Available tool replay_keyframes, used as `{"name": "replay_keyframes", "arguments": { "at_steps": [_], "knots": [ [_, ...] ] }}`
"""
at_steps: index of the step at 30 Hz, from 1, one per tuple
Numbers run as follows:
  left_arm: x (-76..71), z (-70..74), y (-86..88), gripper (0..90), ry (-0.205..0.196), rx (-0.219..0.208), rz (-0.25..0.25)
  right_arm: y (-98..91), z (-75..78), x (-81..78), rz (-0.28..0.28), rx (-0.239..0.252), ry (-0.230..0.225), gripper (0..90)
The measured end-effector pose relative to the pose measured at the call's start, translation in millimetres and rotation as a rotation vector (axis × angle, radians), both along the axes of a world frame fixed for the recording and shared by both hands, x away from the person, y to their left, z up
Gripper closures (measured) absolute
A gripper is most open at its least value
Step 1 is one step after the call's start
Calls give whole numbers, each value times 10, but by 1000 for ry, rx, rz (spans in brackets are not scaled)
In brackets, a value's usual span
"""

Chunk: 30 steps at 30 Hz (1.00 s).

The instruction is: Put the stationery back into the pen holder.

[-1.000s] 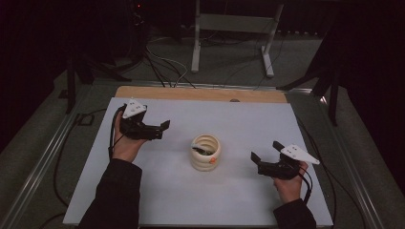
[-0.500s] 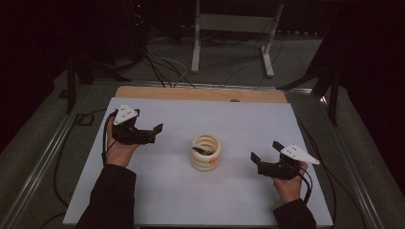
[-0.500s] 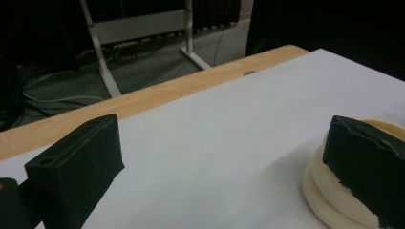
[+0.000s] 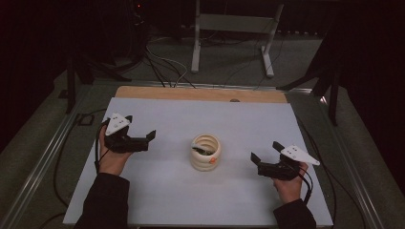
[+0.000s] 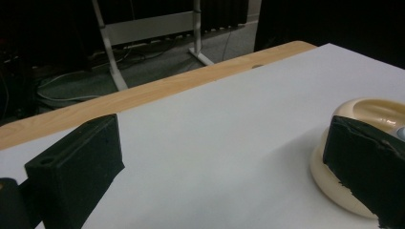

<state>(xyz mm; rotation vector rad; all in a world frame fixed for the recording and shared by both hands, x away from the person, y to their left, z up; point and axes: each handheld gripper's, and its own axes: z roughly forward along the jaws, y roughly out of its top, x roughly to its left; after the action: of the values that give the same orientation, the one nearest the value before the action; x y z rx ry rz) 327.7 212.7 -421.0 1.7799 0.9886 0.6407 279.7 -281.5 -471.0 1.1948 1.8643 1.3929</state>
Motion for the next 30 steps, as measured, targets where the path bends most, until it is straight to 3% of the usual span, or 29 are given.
{"name": "replay_keyframes", "arguments": {
  "at_steps": [11, 30],
  "knots": [
    [-111, -118, 207, 1, 29, -10, 22, -9, 13, -26, 1, 1, -4, 1],
    [-421, -372, 435, 1, 9, -36, 64, -24, 16, -81, -5, 11, -14, 1]
  ]
}}
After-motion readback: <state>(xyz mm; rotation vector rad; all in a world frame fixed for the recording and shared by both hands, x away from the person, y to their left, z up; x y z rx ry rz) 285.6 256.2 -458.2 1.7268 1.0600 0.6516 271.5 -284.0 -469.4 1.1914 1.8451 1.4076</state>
